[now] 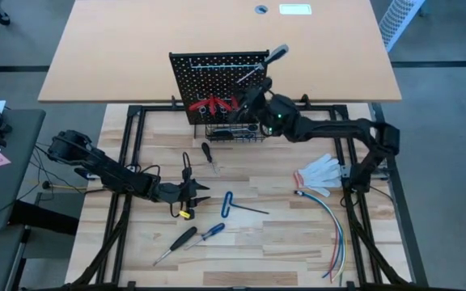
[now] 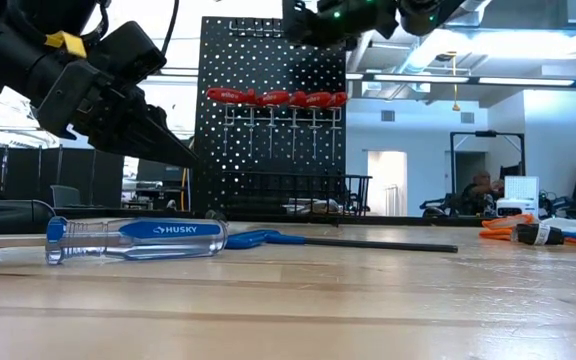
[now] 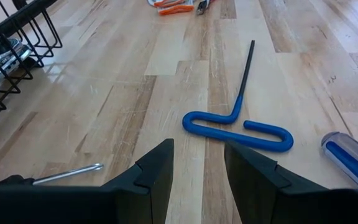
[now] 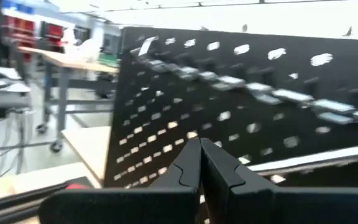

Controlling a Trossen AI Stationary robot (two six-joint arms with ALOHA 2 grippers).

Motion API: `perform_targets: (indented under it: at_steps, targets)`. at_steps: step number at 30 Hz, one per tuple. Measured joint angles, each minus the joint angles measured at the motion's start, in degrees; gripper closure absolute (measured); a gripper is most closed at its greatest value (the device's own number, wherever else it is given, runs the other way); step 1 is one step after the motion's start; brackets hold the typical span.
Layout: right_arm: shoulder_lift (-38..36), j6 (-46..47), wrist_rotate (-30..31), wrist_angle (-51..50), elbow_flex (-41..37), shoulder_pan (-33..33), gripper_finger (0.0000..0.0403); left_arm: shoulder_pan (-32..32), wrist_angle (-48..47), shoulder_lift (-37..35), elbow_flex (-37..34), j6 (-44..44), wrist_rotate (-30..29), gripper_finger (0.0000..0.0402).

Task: Hang tools onto peg board
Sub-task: Hang the gray screwdriver on the pegboard

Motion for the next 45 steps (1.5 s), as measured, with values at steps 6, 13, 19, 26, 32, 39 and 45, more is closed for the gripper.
perform_targets:
  at_steps: [6,13,19,26,32,39,45]
  targets:
    - [-0.45,-0.02,8.01,-1.53,0.81,0.06,0.0391,-0.01,-0.05,0.00,0.00,-0.19,0.00,0.0263]
    - [-2.85,1.94,11.00,-11.78,0.87,0.29,0.0391,-0.01,-0.75,0.00,0.02,-0.41,0.00,0.0263]
    - [-3.87,1.83,13.85,-16.55,0.87,0.57,0.0391,-0.01,-0.88,0.00,0.00,-0.52,0.00,0.0263]
    - [-3.91,5.00,9.97,-15.44,0.87,1.91,0.0374,0.01,-0.84,0.00,0.00,-0.55,0.00,0.0263]
    - [-3.69,11.30,6.45,-16.01,0.87,-0.30,0.0265,0.00,-0.83,0.00,0.01,-0.92,0.00,0.0263]
    - [-3.69,23.89,-3.18,-14.21,0.87,-4.74,0.0134,0.00,-0.80,0.00,0.02,-0.83,0.00,0.0263]
    - [-3.67,26.21,-7.18,-11.90,0.87,-6.10,0.0131,0.01,-0.78,0.00,0.02,-0.81,0.00,0.0263]
